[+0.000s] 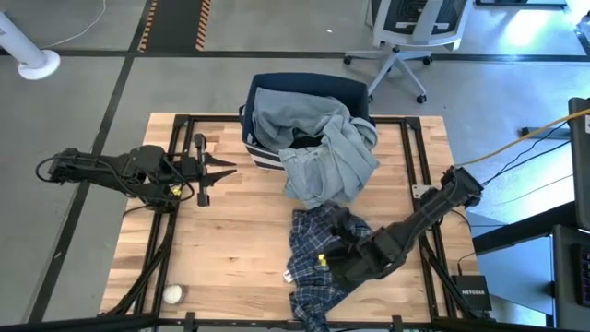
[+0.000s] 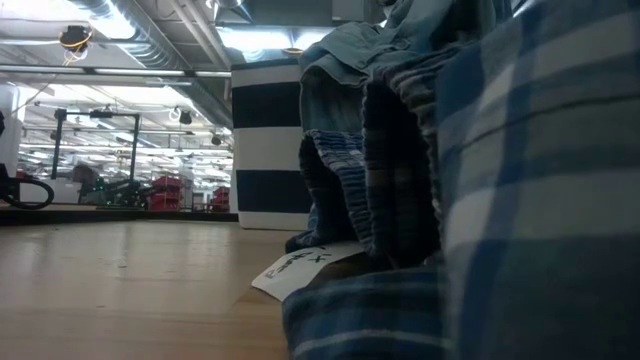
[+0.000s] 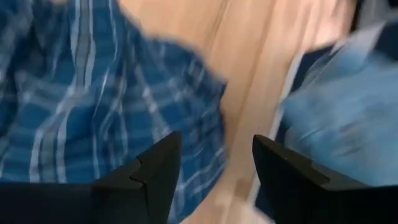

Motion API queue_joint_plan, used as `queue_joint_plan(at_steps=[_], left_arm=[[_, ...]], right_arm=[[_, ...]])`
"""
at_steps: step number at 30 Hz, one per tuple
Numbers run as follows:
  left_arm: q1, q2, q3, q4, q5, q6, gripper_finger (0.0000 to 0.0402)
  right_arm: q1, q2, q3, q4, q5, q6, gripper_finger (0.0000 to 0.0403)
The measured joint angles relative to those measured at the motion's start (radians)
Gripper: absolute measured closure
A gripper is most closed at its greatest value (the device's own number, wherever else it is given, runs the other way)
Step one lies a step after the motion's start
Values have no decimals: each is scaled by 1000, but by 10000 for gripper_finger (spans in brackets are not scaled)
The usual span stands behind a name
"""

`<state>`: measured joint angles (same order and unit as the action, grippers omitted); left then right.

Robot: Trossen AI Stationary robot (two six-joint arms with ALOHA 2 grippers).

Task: Sort clothes
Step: Put the blue jeans into the blue bin

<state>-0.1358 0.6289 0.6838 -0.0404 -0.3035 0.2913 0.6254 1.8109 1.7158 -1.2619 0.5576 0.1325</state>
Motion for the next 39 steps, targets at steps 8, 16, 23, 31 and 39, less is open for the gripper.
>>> queue_joint_plan(at_steps=[8, 16, 23, 31, 39], left_arm=[[0, 0, 0, 0, 0, 0, 343], [0, 0, 0, 0, 0, 5, 343], [0, 0, 0, 3, 0, 7, 343], [0, 0, 0, 7, 0, 5, 343], [0, 0, 0, 7, 0, 5, 343]], right_arm=[[-43, 0, -258, -103, -50, 163, 188], [-117, 0, -263, -179, 157, 171, 188], [-204, 0, -9, -235, 372, -37, 188], [-378, 0, 309, -180, 563, -339, 188], [-668, 5, 381, 16, 337, -532, 188]])
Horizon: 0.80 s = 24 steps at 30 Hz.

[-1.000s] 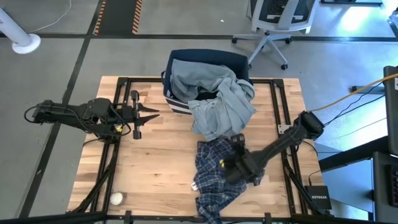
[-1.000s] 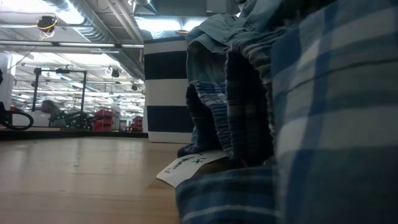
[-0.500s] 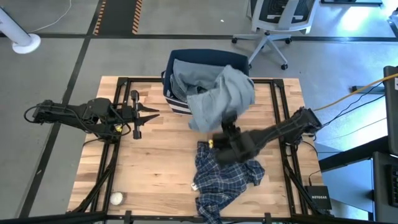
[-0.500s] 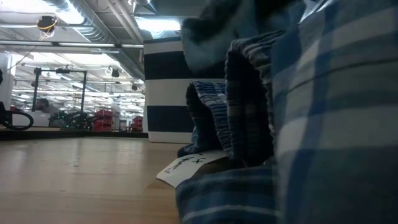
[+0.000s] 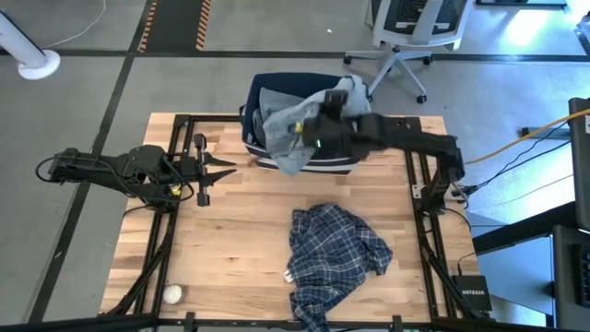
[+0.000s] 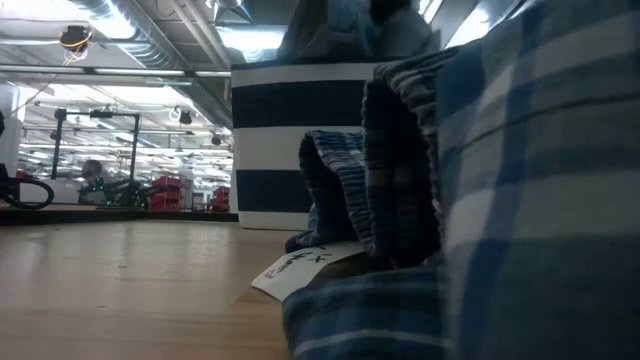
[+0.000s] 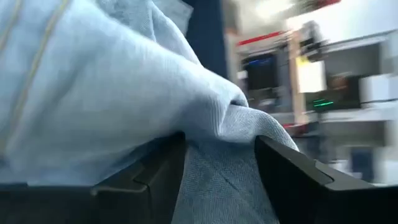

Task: Sort clothes
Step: Put the blue jeans into the blue bin, then put the blue plaid shirt into the blue bin

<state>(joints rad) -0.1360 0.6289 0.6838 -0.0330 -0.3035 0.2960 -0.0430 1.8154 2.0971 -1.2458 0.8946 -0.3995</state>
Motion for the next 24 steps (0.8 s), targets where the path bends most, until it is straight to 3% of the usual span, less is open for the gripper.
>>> queue_joint_plan(at_steps=[5, 11, 16, 24], left_arm=[[0, 0, 0, -3, 0, 4, 343], [0, 0, 0, -9, 0, 29, 343], [0, 0, 0, -8, 0, 28, 343], [0, 0, 0, -6, 0, 27, 343]], right_arm=[[-142, 38, -16, 19, -228, 54, 188], [-157, 25, 12, 30, -276, 69, 188], [-41, -4, 127, -48, -287, 104, 188], [294, -8, 225, -97, -384, 226, 188]])
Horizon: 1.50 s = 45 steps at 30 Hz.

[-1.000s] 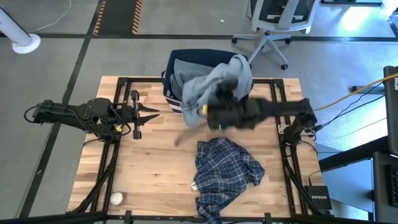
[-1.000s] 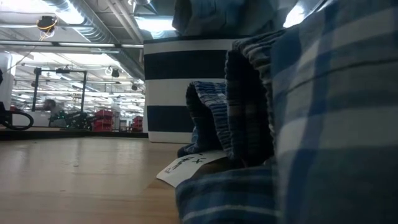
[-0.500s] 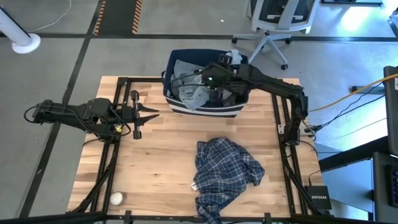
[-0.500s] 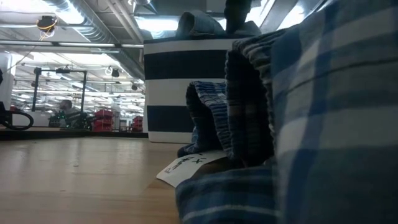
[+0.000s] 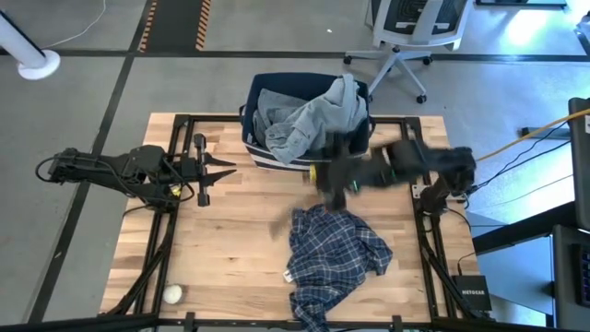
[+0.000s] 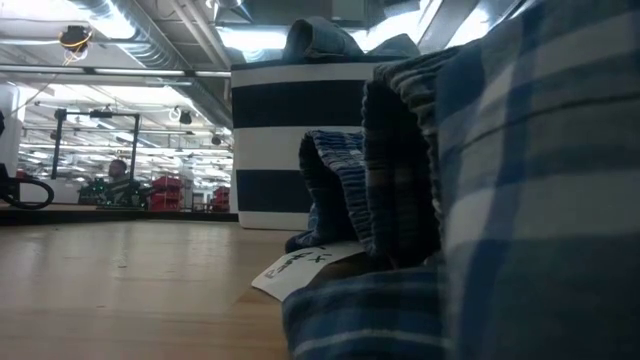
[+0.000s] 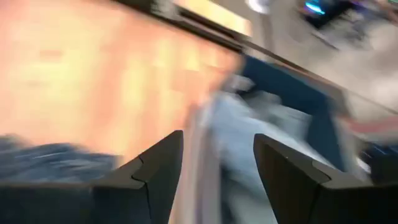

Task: Sort clothes
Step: Put the blue plaid shirt into the blue bin

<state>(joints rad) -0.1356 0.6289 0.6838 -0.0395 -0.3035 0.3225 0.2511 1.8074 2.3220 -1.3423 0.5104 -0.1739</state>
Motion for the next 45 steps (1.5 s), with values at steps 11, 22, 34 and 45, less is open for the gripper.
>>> queue_joint_plan(at_steps=[11, 22, 34, 45], left_arm=[[0, 0, 0, -1, 0, -27, 343], [0, 23, 0, -31, 0, -66, 343], [0, 35, 0, -27, 0, -61, 343], [0, 35, 0, -27, 0, -46, 343]], right_arm=[[348, 7, -201, -52, 13, 373, 173], [397, 8, -502, -175, -125, 697, 72], [396, -63, -859, -114, -251, 739, 72], [383, -155, -1195, 426, -366, 714, 73]])
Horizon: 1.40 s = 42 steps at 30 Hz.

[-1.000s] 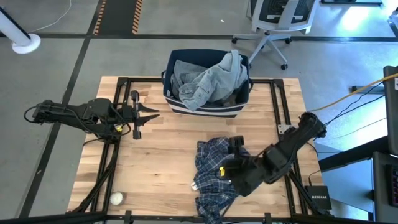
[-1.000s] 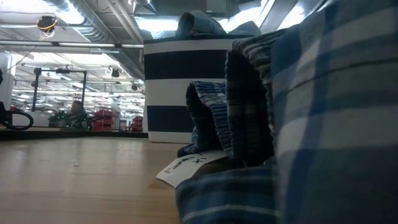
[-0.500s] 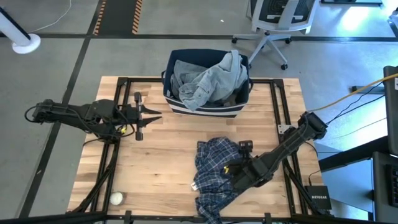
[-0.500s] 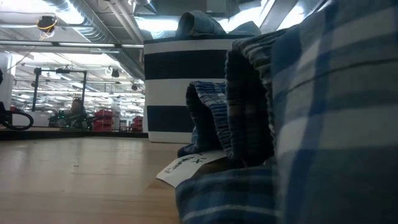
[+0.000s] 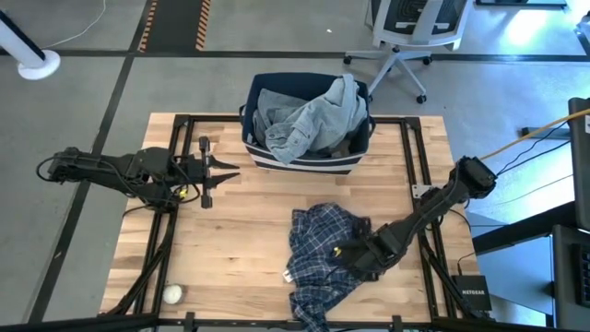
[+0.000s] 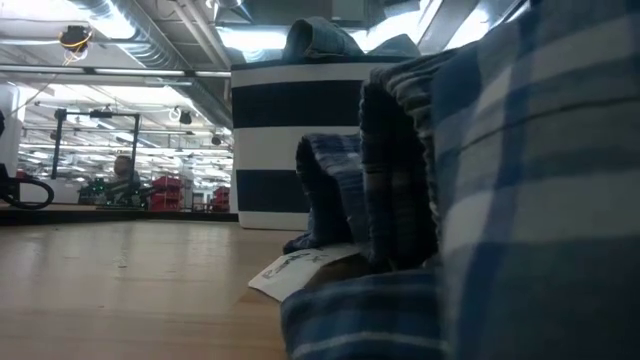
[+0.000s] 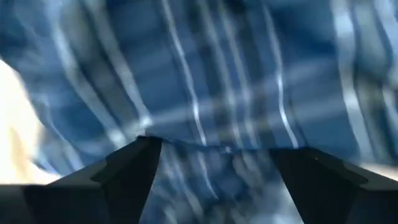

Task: Sort clothes
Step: Put the blue plaid shirt into the blue bin

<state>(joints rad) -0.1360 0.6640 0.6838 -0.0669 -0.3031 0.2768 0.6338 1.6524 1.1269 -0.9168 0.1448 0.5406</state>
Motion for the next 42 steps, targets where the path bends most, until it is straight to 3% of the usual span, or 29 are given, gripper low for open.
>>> queue_joint_plan(at_steps=[8, 15, 18, 22, 28, 34, 38, 42], left_arm=[[0, 0, 0, 0, 0, 5, 343], [0, 0, 0, 1, 0, 10, 343], [0, 0, 0, 1, 0, 9, 343], [0, 0, 0, 1, 0, 11, 343], [0, 0, 0, 3, 0, 18, 343], [0, 0, 0, 3, 0, 14, 343], [0, 0, 0, 0, 0, 13, 343], [0, 0, 0, 0, 0, 11, 343]], right_arm=[[-8, 0, -20, 387, 1, -75, 73], [-22, 40, -19, 388, 157, -97, 73], [-29, 68, -19, 319, 162, -125, 73], [-39, 67, -5, 158, 54, -110, 72], [-39, 61, 137, -163, 19, -101, 72], [-32, 61, 246, -333, 22, -74, 72], [-2, 60, 229, -467, 47, -29, 72], [17, 61, 121, -440, -67, -29, 72]])
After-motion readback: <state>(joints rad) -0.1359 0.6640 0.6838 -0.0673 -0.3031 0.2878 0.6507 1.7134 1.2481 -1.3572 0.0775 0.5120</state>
